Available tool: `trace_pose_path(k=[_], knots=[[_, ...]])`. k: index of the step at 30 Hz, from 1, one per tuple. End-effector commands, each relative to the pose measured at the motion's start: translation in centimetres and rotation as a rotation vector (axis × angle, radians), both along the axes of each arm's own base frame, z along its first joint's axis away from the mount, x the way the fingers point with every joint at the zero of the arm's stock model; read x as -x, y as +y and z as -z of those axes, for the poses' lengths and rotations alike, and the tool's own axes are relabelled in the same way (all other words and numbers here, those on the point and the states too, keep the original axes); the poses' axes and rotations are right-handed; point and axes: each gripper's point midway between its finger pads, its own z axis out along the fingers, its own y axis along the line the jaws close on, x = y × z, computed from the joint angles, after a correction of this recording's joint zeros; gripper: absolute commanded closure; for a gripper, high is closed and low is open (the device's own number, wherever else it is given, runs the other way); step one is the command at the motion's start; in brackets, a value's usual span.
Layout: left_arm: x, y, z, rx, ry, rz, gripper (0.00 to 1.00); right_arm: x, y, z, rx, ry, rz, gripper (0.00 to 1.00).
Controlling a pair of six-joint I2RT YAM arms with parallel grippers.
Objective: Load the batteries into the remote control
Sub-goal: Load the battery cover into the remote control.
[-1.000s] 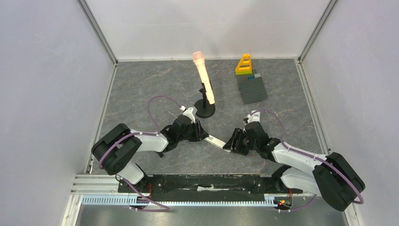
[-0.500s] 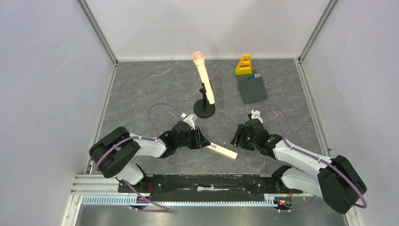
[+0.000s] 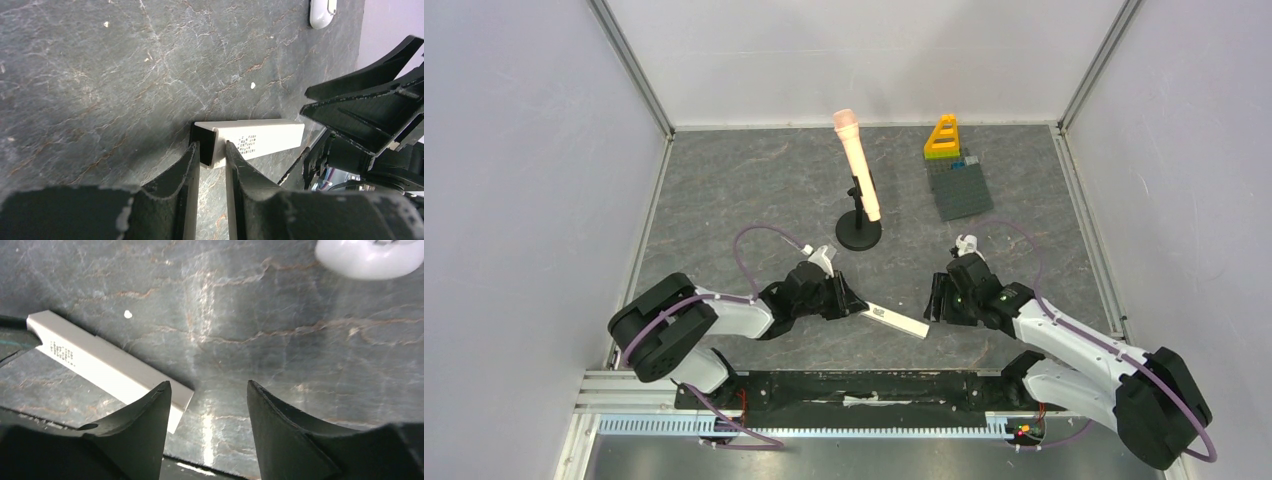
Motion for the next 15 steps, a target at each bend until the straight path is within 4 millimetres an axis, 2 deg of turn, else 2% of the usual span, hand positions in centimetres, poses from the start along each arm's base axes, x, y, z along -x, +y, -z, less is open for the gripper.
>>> trace_pose_path(k=[1,5,10,12,14,15], knots=[[3.8,4.1,5.3,-0.201,0.159,-0.01,0.98,1.6,1.7,-1.4,-0.085,0.064,-0.089,0.44],[3.6,3.9,5.0,-0.19,0.153,-0.011,0.98,2.3,3.2,-1.6,-0.166,0.109,-0.109,0.55],[3.6,3.7,5.0,-0.184,0.156,-0.005,0.98,2.6,4.0,-1.5,-0.212,0.138,-0.113,0.59],[3.6,3.6,4.9,-0.182,0.155,-0.004,0.98,2.6,4.1,-1.4,-0.216,0.144,-0.106,0.54],[3.6,3.6,4.8,-0.179,0.153,0.0,0.98,2.3,4.1,-1.7,-0.227,0.124,-0.091,0.42],[3.6,3.5,4.8,-0.179,0.151,0.0,0.98,2.1,4.1,-1.9,-0.236,0.109,-0.079,0.4]])
